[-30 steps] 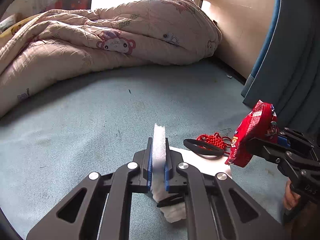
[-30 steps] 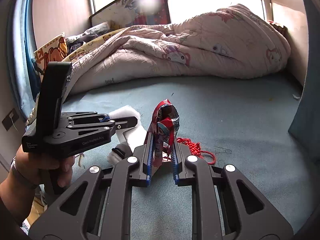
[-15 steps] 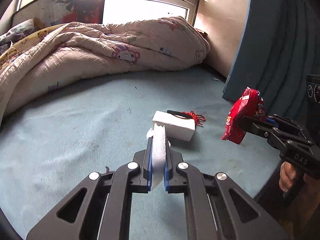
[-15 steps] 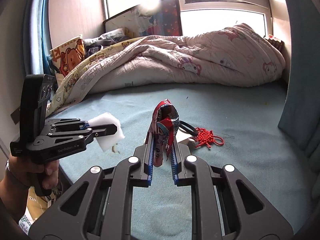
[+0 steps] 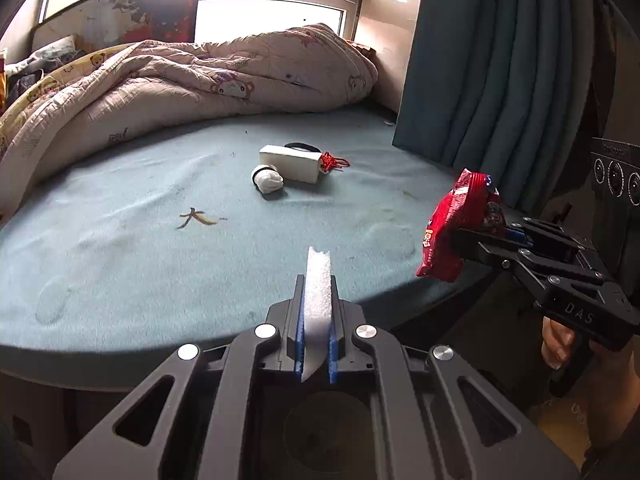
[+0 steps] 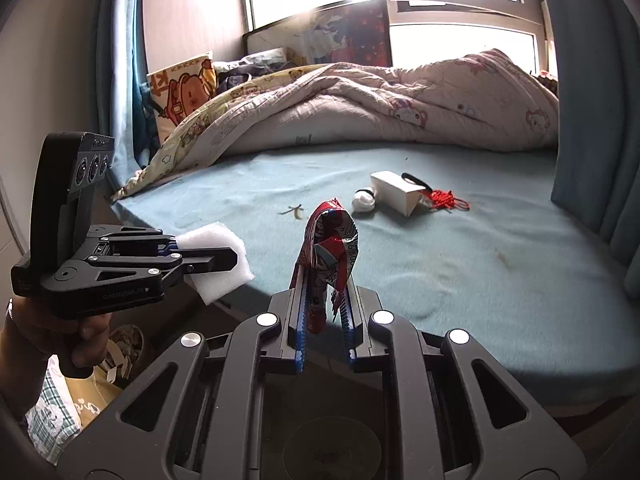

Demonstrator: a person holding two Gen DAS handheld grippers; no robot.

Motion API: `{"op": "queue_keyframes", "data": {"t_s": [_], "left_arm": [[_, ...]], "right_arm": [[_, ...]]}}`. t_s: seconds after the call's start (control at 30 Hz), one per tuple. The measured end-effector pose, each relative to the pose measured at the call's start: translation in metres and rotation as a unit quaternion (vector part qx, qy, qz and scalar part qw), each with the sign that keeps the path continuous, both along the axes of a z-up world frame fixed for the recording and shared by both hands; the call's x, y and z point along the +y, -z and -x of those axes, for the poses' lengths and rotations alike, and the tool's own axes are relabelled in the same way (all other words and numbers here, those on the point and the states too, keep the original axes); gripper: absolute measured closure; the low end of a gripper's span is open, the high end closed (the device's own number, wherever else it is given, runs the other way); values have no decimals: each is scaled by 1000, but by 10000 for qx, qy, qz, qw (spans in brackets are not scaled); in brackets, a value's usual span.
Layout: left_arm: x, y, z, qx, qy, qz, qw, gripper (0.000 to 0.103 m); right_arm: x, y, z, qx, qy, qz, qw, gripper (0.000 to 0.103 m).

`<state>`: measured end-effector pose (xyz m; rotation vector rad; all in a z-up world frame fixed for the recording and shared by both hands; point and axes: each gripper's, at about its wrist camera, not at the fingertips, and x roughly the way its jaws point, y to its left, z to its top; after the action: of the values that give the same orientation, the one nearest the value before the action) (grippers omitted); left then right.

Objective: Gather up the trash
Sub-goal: 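Carry wrapper and foam sheet over the white bin and open both tools to drop them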

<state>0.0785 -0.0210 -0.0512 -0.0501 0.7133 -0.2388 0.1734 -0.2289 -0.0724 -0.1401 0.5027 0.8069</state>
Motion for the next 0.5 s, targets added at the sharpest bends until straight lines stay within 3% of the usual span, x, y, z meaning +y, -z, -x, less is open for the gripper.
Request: {"op": "queue_keyframes", "data": {"t_s": [0.2,0.5], "left_arm": [[-23,53,52,179,104,-113,9997,96],[-24,180,76,1003,-116,385,9941,96]], "right_arm": [[-17,56,44,91,-80,178,9998,89],[-19,205,74,978,26,870,9914,89]]}}
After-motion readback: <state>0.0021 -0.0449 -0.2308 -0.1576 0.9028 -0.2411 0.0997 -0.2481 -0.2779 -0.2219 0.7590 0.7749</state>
